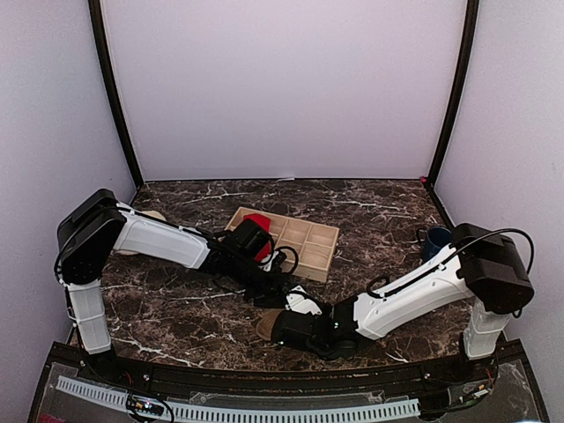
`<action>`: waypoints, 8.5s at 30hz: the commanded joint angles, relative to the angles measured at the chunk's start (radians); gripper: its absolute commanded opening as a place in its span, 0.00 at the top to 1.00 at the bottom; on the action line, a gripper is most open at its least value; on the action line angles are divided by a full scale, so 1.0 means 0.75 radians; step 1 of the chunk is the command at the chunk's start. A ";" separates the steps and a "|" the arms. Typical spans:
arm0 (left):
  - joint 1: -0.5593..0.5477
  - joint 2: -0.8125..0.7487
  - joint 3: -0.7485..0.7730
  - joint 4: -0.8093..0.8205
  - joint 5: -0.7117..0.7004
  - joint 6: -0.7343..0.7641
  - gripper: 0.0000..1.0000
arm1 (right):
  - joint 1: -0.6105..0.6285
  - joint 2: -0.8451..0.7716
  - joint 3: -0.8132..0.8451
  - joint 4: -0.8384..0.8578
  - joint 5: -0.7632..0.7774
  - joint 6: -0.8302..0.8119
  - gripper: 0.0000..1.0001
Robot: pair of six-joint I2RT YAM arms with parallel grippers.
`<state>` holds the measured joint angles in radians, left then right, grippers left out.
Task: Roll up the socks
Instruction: Roll the sock at the center of the board.
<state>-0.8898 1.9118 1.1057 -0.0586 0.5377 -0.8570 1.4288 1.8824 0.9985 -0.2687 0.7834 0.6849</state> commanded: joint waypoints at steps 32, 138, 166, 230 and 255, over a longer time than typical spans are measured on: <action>0.006 0.131 0.157 -0.048 0.044 0.086 0.99 | 0.038 0.035 0.068 0.000 0.003 -0.037 0.92; 0.125 0.358 -0.300 0.919 0.587 0.138 1.00 | -0.027 0.033 -0.692 1.513 -0.277 1.389 0.78; 0.177 0.050 -0.264 0.648 0.393 0.116 0.58 | -0.136 -0.011 0.333 -0.581 -0.261 0.444 1.00; 0.041 -0.169 -0.479 1.011 0.207 -0.777 0.27 | 0.067 0.214 0.520 -0.804 0.024 0.557 0.95; 0.002 0.014 -0.286 0.867 0.163 -0.827 0.28 | 0.079 0.210 0.496 -0.764 0.048 0.615 0.95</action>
<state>-0.8810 1.9118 0.8444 0.6014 0.6601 -1.4727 1.4666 2.0373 1.3743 -0.8749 0.8135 1.1660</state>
